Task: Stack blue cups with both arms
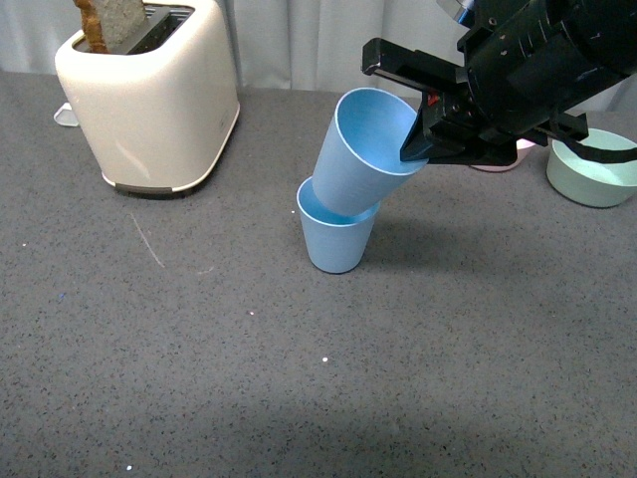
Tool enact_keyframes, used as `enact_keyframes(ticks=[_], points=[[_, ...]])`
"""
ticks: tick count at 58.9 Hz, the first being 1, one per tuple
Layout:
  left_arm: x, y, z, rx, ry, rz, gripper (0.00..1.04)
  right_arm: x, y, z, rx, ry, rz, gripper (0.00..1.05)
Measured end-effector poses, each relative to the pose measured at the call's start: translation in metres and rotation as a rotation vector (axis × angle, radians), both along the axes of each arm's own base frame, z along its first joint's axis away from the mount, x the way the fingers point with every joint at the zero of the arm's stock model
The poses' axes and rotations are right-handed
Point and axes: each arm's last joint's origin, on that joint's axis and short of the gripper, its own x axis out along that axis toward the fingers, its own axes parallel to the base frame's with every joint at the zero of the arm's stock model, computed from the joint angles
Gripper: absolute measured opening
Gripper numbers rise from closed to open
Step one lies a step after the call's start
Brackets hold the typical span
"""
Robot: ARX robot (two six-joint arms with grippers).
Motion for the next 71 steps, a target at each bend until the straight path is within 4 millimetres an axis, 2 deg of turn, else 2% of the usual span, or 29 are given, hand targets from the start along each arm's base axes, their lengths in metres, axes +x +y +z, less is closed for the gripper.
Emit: enact_keyframes(ticks=[13,24,25,26,29,35,37,41,46,52,57,71], points=[[0.000,0.000,0.000,0.000,0.000,0.000,0.98,0.006,0.002,0.004,0.029,-0.112,0.010,0.35],[0.000,0.000,0.000,0.000,0.000,0.000,0.98,0.004,0.001,0.001,0.007,-0.134,0.013,0.64],[0.000,0.000,0.000,0.000,0.000,0.000,0.98,0.002,0.002,-0.001,-0.002,-0.140,0.012,0.63],[0.000,0.000,0.000,0.000,0.000,0.000,0.98,0.003,0.002,-0.004,-0.050,-0.248,-0.027,0.61],[0.000,0.000,0.000,0.000,0.001,0.000,0.98,0.000,-0.004,-0.011,-0.159,-0.430,-0.115,0.54],[0.000,0.000,0.000,0.001,0.001,0.002,0.98,-0.026,-0.027,-0.024,-0.292,-0.723,-0.291,0.38],[0.000,0.000,0.000,0.001,0.001,0.002,0.98,-0.037,-0.037,-0.022,-0.283,-0.811,-0.337,0.32],[0.000,0.000,0.000,0.001,0.001,0.003,0.98,-0.057,-0.056,-0.004,-0.252,-0.954,-0.389,0.19],[0.000,0.000,0.000,0.001,0.001,0.001,0.98,-0.080,-0.074,0.013,-0.233,-1.036,-0.419,0.02],[0.000,0.000,0.000,0.001,0.001,0.000,0.98,-0.112,-0.092,0.002,-0.257,-0.996,-0.392,0.01],[0.000,0.000,0.000,0.001,0.001,0.002,0.98,-0.132,-0.101,0.003,-0.252,-1.001,-0.387,0.01],[0.000,0.000,0.000,0.001,0.001,0.001,0.98,-0.163,-0.116,0.003,-0.259,-0.996,-0.398,0.01]])
